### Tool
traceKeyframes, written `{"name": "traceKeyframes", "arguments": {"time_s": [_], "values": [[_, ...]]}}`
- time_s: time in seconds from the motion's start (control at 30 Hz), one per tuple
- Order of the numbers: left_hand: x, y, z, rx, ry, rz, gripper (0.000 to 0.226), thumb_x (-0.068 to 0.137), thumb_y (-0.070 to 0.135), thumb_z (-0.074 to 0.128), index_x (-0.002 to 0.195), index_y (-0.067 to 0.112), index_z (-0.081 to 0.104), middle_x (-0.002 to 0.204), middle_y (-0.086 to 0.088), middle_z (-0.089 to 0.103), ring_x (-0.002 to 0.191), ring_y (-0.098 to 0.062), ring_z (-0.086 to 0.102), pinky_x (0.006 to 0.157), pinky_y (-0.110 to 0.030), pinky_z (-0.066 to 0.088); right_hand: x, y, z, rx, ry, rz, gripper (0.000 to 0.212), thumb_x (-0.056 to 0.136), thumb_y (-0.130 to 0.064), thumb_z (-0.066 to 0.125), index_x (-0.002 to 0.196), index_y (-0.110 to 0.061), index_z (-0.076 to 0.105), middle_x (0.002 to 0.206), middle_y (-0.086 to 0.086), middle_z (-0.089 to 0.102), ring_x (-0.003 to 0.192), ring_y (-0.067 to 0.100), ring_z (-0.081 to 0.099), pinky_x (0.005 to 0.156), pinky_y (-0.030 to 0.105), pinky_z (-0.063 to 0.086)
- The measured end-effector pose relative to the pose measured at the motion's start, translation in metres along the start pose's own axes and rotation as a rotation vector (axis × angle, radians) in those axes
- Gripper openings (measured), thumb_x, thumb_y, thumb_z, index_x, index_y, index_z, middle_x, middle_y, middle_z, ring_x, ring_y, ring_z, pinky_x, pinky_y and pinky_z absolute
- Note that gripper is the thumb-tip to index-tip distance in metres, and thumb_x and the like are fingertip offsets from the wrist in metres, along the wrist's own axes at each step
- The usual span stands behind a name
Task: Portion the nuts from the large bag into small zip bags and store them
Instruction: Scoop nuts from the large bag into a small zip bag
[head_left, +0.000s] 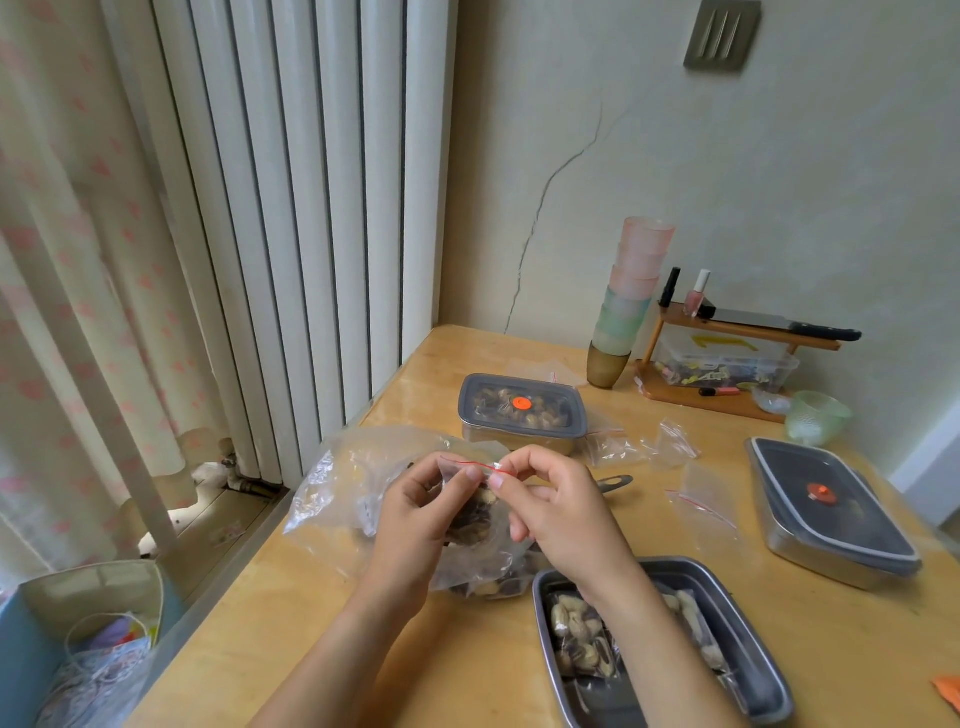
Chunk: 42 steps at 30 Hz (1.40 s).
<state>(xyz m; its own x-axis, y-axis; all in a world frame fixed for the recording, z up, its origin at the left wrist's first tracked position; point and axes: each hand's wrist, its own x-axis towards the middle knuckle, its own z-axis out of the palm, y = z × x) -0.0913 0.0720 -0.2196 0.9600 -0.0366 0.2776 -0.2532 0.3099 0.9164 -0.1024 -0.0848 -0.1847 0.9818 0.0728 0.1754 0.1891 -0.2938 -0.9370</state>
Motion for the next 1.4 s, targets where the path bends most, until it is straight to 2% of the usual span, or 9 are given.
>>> {"name": "traceKeyframes", "arguments": {"time_s": [0.23, 0.37, 0.67, 0.8, 0.9, 1.07, 1.17, 1.27, 1.4], "values": [[0.0, -0.001, 0.0, -0.016, -0.002, -0.012, 0.021, 0.09, 0.023, 0.069, 0.087, 0.002, 0.071, 0.08, -0.005, 0.067, 0.074, -0.014, 0.061, 0.066, -0.021, 0.049, 0.001, 0.001, 0.002, -0.016, 0.03, -0.028, 0.013, 0.097, -0.024, 0.069, 0.084, -0.024, 0.065, 0.057, -0.004, 0.057, 0.054, 0.017, 0.055, 0.062, 0.035, 0.046], [0.001, -0.003, -0.002, 0.001, 0.031, -0.002, 0.02, 0.088, 0.021, 0.073, 0.087, 0.002, 0.071, 0.082, -0.01, 0.071, 0.077, -0.016, 0.063, 0.07, -0.025, 0.051, -0.001, -0.001, 0.004, -0.117, 0.095, -0.077, 0.016, 0.096, -0.023, 0.069, 0.081, -0.024, 0.064, 0.062, 0.011, 0.064, 0.049, 0.015, 0.055, 0.056, 0.034, 0.047], [0.002, 0.0, -0.002, -0.023, 0.076, -0.059, 0.015, 0.099, 0.017, 0.064, 0.086, 0.014, 0.071, 0.082, 0.001, 0.073, 0.078, -0.009, 0.065, 0.072, -0.018, 0.05, 0.001, 0.002, 0.001, -0.087, 0.134, -0.047, 0.015, 0.096, -0.022, 0.067, 0.082, -0.024, 0.062, 0.06, 0.0, 0.059, 0.051, 0.016, 0.058, 0.059, 0.036, 0.049], [0.002, 0.002, -0.002, -0.049, 0.071, -0.045, 0.013, 0.097, 0.014, 0.065, 0.086, 0.009, 0.069, 0.079, -0.004, 0.071, 0.076, -0.011, 0.064, 0.07, -0.019, 0.051, 0.0, 0.0, 0.004, -0.041, 0.067, -0.052, 0.009, 0.092, -0.029, 0.068, 0.087, -0.026, 0.061, 0.075, 0.009, 0.062, 0.056, 0.018, 0.054, 0.059, 0.039, 0.046], [0.001, 0.001, -0.002, -0.013, 0.012, -0.012, 0.013, 0.097, 0.014, 0.066, 0.087, 0.004, 0.069, 0.086, -0.012, 0.071, 0.082, -0.017, 0.067, 0.075, -0.025, 0.054, 0.0, 0.001, 0.007, -0.038, 0.034, -0.064, 0.011, 0.091, -0.03, 0.073, 0.088, -0.024, 0.064, 0.078, 0.006, 0.065, 0.058, 0.013, 0.055, 0.058, 0.026, 0.041], [0.001, 0.001, -0.001, -0.016, -0.012, 0.01, 0.014, 0.094, 0.014, 0.067, 0.09, 0.001, 0.067, 0.085, -0.01, 0.068, 0.081, -0.017, 0.064, 0.074, -0.024, 0.053, 0.001, 0.001, 0.009, -0.06, 0.058, -0.094, 0.014, 0.085, -0.039, 0.069, 0.085, -0.025, 0.066, 0.081, 0.012, 0.068, 0.072, 0.039, 0.065, 0.065, 0.041, 0.049], [0.001, 0.001, -0.001, -0.002, -0.014, 0.026, 0.013, 0.096, 0.01, 0.065, 0.089, -0.001, 0.065, 0.082, -0.009, 0.067, 0.077, -0.015, 0.062, 0.07, -0.023, 0.051, 0.001, 0.002, 0.009, -0.107, 0.074, -0.113, 0.016, 0.084, -0.041, 0.068, 0.085, -0.025, 0.067, 0.077, 0.011, 0.066, 0.067, 0.034, 0.058, 0.064, 0.046, 0.051], [0.0, 0.001, -0.001, 0.019, -0.016, 0.036, 0.012, 0.097, 0.009, 0.065, 0.09, -0.001, 0.065, 0.083, -0.011, 0.067, 0.078, -0.018, 0.061, 0.071, -0.025, 0.052, 0.001, 0.003, 0.008, -0.163, 0.101, -0.131, 0.012, 0.087, -0.034, 0.071, 0.082, -0.025, 0.066, 0.065, 0.003, 0.053, 0.06, 0.013, 0.042, 0.059, 0.037, 0.039], [-0.001, 0.001, -0.001, 0.045, -0.015, 0.051, 0.012, 0.097, 0.009, 0.066, 0.091, -0.001, 0.067, 0.087, -0.023, 0.067, 0.081, -0.023, 0.063, 0.074, -0.032, 0.053, 0.001, 0.001, 0.007, -0.2, 0.112, -0.141, 0.015, 0.09, -0.023, 0.073, 0.078, -0.023, 0.064, 0.068, 0.005, 0.057, 0.063, 0.014, 0.046, 0.061, 0.036, 0.042]]}}
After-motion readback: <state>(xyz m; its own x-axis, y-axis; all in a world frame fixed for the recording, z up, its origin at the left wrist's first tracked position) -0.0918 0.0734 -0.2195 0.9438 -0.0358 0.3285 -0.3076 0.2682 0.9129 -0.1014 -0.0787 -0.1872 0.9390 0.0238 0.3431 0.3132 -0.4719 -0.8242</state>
